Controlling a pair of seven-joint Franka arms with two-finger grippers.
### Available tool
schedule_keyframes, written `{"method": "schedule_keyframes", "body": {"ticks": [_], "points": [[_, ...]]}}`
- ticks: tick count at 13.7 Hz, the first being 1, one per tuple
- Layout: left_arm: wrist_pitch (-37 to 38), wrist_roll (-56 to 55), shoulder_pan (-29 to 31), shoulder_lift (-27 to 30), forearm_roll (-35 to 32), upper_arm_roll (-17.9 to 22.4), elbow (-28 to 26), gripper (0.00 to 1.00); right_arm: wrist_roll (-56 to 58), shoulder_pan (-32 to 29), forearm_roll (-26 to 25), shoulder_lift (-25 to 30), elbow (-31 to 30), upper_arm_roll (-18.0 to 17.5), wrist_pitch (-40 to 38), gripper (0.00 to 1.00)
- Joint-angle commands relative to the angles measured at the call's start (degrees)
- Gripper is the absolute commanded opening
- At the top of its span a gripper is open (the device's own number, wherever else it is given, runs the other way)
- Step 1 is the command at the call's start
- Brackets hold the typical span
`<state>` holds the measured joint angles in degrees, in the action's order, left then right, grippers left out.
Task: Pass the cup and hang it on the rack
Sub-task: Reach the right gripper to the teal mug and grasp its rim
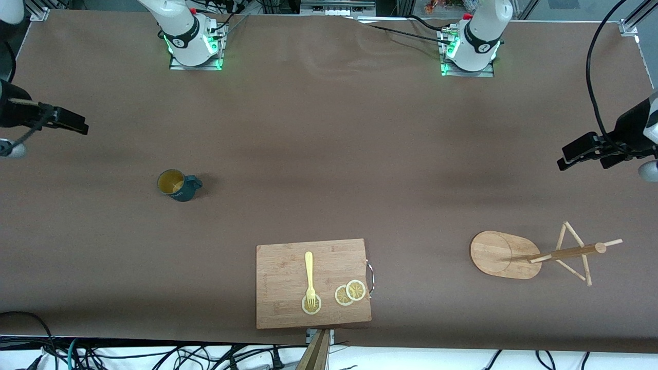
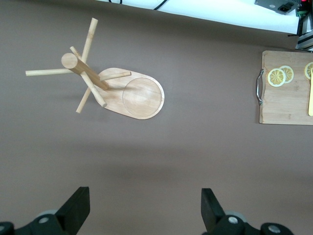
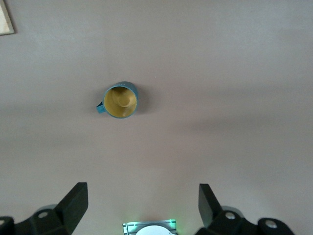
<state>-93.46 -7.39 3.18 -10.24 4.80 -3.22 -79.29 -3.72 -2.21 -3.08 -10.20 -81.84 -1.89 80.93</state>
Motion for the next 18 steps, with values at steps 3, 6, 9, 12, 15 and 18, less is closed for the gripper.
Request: {"method": "schedule_keyframes", "body": {"ticks": [3,6,9,12,15,18], "points": [[0.8,1.2,1.1,0.1,0.6,-0.2,0.3,1.0,0.5,-0.7,-0.7,-2.5,0.1,-0.1,0.4,1.0],[2.0,1.4,1.2,0.0,1.0,-0.3,0.0,1.0,0.5,-0.5,0.0,-7.2,-0.4,-0.1,4.6,1.0],[2.0,1.3,-0.3,0.0,0.7,-0.8,0.0,1.0,0.6,-0.5,0.2,-10.5,-4.2,-0.3,10.6,1.0],[1.9,1.4,-1.5,-0.1,0.7,-0.8,0.4,1.0,0.6,-0.2,-0.1,-10.9,-12.3,-0.6,20.0,1.0],[1.8,1.5,-1.6,-0.2,0.8,-0.8,0.5,1.0,2.6,-0.1,-0.4,-10.8,-19.1,-0.7,26.8,1.0],[1.6,1.5,-1.7,-0.3,1.3,-0.8,0.4,1.0,5.1,-0.1,-0.4,-10.9,-23.9,-0.7,31.8,1.0]]}}
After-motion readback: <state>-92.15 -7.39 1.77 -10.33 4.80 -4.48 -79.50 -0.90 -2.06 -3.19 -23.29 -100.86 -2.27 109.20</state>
